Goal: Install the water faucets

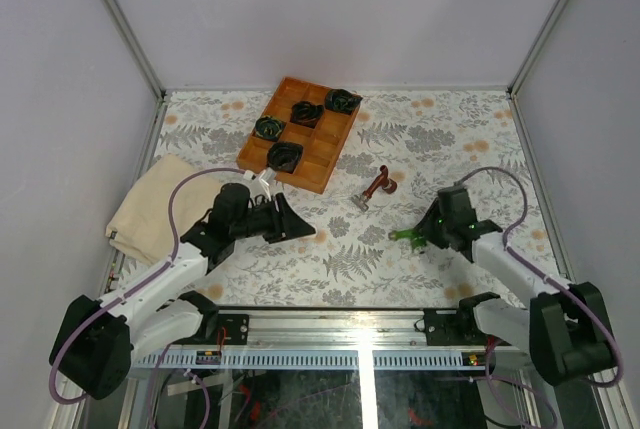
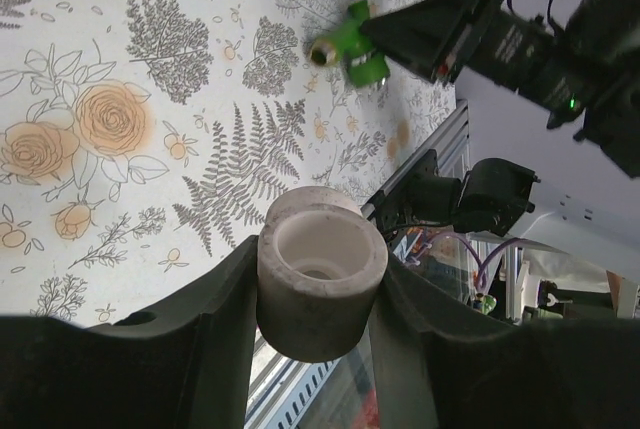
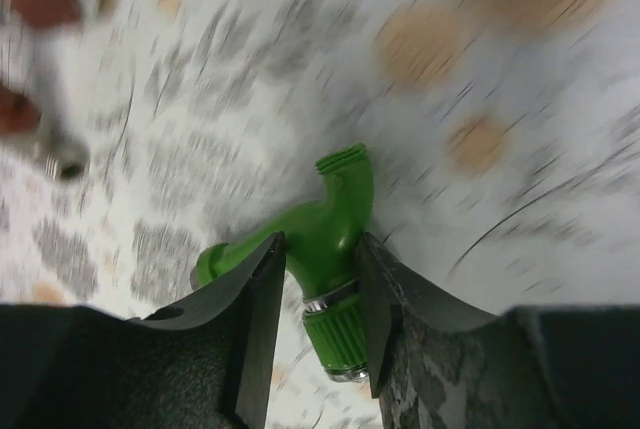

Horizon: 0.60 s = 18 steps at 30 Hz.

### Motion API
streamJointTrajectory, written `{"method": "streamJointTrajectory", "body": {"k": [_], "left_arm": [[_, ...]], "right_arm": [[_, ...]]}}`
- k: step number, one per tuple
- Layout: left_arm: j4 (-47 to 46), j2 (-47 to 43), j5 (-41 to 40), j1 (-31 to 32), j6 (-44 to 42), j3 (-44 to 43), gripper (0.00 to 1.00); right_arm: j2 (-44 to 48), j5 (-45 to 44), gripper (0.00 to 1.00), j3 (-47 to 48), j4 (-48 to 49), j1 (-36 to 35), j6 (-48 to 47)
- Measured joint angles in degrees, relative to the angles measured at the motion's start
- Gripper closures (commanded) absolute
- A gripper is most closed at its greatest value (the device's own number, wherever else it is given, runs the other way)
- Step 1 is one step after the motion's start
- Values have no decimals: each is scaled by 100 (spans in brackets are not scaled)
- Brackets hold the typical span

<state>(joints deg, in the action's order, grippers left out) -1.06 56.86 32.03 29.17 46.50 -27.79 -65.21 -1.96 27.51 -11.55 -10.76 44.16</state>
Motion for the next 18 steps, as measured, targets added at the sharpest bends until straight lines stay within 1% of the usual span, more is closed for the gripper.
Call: {"method": "streamJointTrajectory", "body": {"k": [3, 5, 8, 9, 11, 13, 16, 18], "left_arm": [[-177, -31, -2, 0, 125, 214, 100], [-350, -20, 0, 0, 236, 420, 100], [-616, 107, 2, 0, 387, 664, 100], [-682, 179, 0, 0, 426, 710, 100], [-848, 315, -7, 2, 498, 772, 100], [-1045, 435, -22, 17, 575, 846, 100], [-1322, 514, -116, 92, 691, 1023, 100], [-1467, 549, -179, 186, 789, 1174, 100]], "right_arm": [[424, -168, 56, -356, 39, -1150, 874], [468, -249, 54, -457, 116, -1847, 1419], [101, -341, 48, -393, 378, -2704, 2006], [-166, -352, 46, -262, 509, -3056, 2181], [-640, -326, 42, 28, 625, -3532, 2337], [-990, -291, 37, 337, 614, -3888, 2354], [-1005, -319, 28, 509, 592, -4050, 2286], [-844, -350, 27, 509, 555, -4028, 2076]]}}
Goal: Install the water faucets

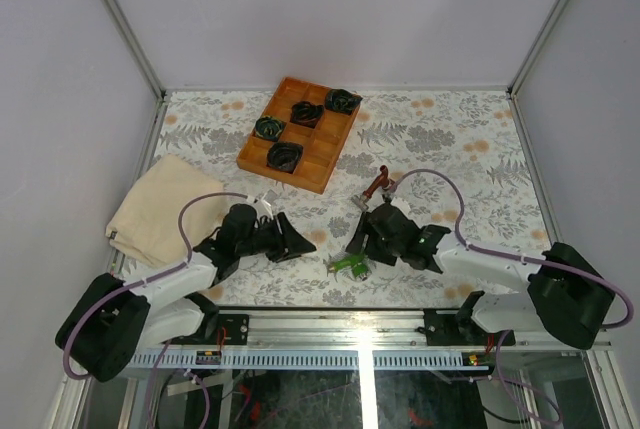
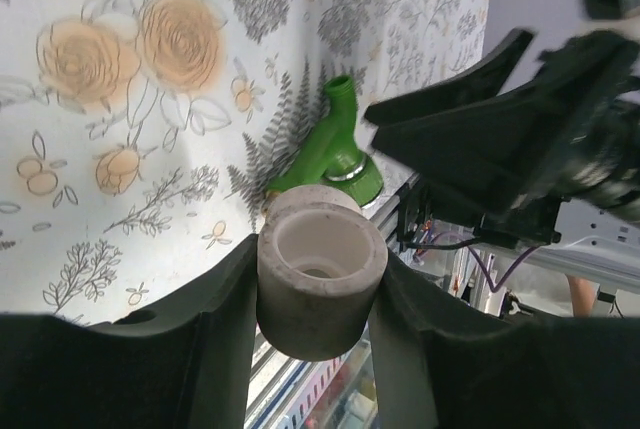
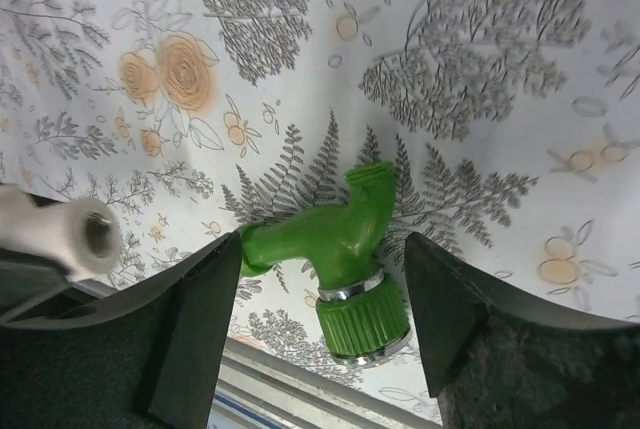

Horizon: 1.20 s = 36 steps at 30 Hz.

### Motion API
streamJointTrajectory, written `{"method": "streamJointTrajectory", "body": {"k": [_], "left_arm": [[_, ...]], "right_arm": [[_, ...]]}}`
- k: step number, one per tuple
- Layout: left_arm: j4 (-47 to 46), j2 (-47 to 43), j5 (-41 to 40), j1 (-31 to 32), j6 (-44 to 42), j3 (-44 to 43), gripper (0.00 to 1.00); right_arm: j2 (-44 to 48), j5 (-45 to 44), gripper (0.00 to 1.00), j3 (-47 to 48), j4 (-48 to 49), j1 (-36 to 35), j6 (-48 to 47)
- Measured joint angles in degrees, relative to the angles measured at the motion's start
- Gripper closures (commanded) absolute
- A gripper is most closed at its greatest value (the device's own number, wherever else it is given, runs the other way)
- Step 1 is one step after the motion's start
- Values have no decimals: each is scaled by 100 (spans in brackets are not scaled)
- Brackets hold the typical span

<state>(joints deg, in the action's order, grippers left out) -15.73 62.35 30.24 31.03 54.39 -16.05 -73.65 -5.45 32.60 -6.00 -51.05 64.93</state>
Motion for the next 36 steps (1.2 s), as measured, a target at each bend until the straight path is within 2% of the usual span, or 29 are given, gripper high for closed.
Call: {"method": "streamJointTrajectory", "body": {"k": [4, 9, 14, 20, 29, 36], "left_arm": [[-323, 140, -160, 385, 319, 354, 100], [-828, 203, -431, 892, 841, 817, 100], [-1252, 284, -804, 1130, 1163, 922, 100], [-2028, 866, -1064, 1290, 1443, 925, 100], [-2594, 1440, -1248, 1506, 1716, 964, 100], [-2944, 1871, -1368, 1591, 1847, 964, 100]], "right_arm": [[319, 260, 28, 4, -11, 479, -953], [264, 1657, 26, -127, 472, 1486, -2111], [-155, 2643, 26, -232, 739, 1600, -2675], [-389, 3226, 26, -551, 1266, 1823, -2662], [-776, 3825, 34, -804, 2308, 1849, -2323], [-1198, 4402, 43, -1364, 3788, 1858, -1606]]}}
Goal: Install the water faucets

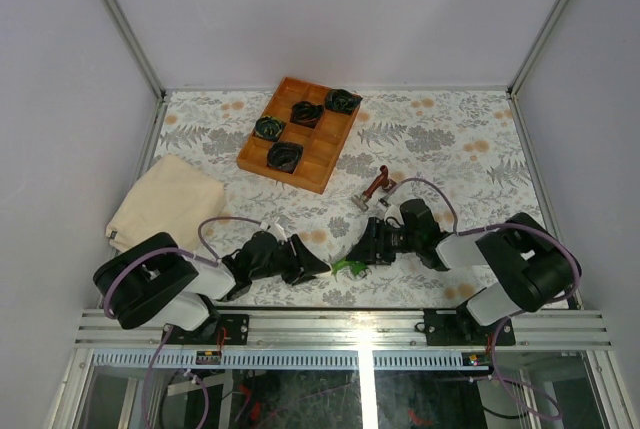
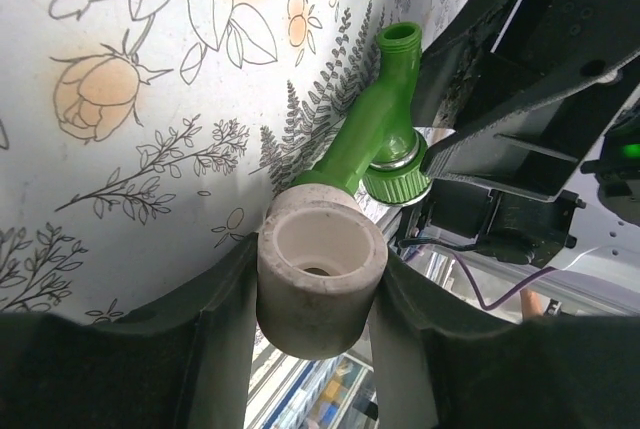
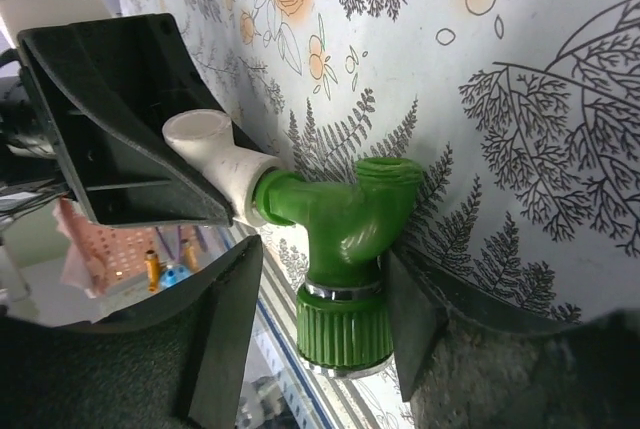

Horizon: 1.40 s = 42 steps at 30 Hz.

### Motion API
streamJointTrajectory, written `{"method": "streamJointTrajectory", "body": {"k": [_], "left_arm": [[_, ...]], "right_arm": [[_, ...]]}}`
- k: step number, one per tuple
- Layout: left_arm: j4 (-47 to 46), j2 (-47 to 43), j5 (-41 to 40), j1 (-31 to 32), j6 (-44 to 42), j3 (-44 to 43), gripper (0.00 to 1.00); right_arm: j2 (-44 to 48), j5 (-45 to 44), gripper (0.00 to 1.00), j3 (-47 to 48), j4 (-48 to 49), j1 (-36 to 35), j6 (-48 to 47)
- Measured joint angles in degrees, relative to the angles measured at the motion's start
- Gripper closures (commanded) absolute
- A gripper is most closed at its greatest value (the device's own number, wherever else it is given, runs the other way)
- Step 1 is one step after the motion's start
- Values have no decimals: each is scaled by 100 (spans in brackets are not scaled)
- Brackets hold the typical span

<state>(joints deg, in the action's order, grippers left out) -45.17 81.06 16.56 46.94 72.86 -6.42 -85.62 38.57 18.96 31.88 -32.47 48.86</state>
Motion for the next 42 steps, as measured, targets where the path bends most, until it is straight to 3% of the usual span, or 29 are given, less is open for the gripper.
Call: {"method": "streamJointTrajectory", "body": {"k": [6, 13, 25, 31, 36, 42], "left_arm": [[-304, 229, -20, -2, 96, 0, 100], [-387, 306, -68, 0, 111, -24, 100], [-393, 334, -118, -7, 103, -63, 100], [-229, 210, -177, -4, 70, -63, 100], [-118, 50, -214, -4, 46, -79, 100], [-70, -127, -249, -4, 15, -127, 100]], "right_arm": [[-538, 363, 46, -155, 999, 74, 442], [-645, 466, 48, -120, 1045, 20, 461], [-881, 348, 74, 81, 1023, -68, 717], [374, -1102, 78, -339, 531, -778, 442], [1762, -2988, 73, -459, -402, -1727, 24], [2597, -4527, 66, -490, -953, -2061, -610]]}}
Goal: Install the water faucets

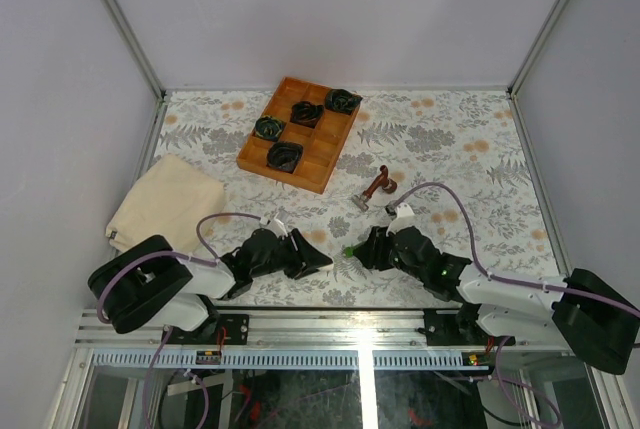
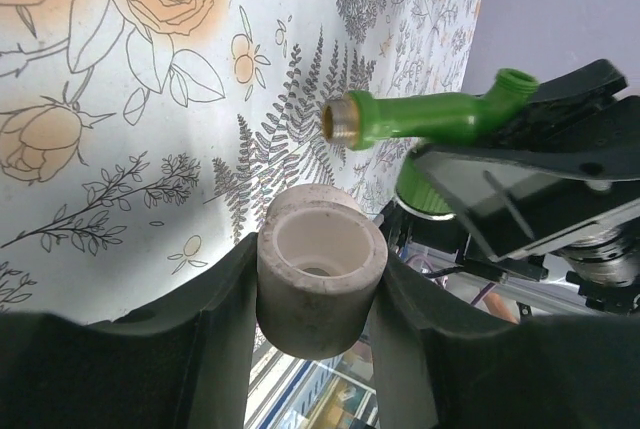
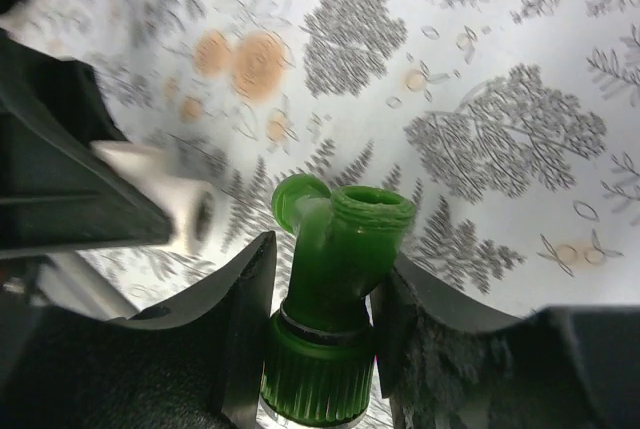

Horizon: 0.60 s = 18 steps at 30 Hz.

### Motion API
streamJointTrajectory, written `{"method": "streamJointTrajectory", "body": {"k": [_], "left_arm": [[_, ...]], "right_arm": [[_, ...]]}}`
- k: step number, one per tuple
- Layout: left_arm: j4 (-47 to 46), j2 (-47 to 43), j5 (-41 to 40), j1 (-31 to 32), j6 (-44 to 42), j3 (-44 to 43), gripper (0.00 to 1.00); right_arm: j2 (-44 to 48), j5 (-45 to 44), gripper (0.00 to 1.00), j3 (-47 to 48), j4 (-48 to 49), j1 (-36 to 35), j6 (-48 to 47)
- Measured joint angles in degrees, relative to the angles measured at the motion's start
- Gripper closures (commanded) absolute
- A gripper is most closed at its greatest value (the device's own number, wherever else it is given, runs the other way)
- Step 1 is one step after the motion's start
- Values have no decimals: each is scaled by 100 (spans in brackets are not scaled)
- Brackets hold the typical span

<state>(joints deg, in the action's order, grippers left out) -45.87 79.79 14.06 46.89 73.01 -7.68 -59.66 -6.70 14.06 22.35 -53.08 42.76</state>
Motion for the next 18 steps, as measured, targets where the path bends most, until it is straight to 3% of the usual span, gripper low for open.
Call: {"method": "streamJointTrajectory", "body": {"k": [5, 18], "left_arm": [[105, -103, -22, -2, -44, -4, 100], [356, -348, -81, -7, -129, -15, 100]], "right_arm": [[-258, -337, 60, 22, -420, -256, -321], [-483, -129, 46, 114, -542, -304, -551]]}}
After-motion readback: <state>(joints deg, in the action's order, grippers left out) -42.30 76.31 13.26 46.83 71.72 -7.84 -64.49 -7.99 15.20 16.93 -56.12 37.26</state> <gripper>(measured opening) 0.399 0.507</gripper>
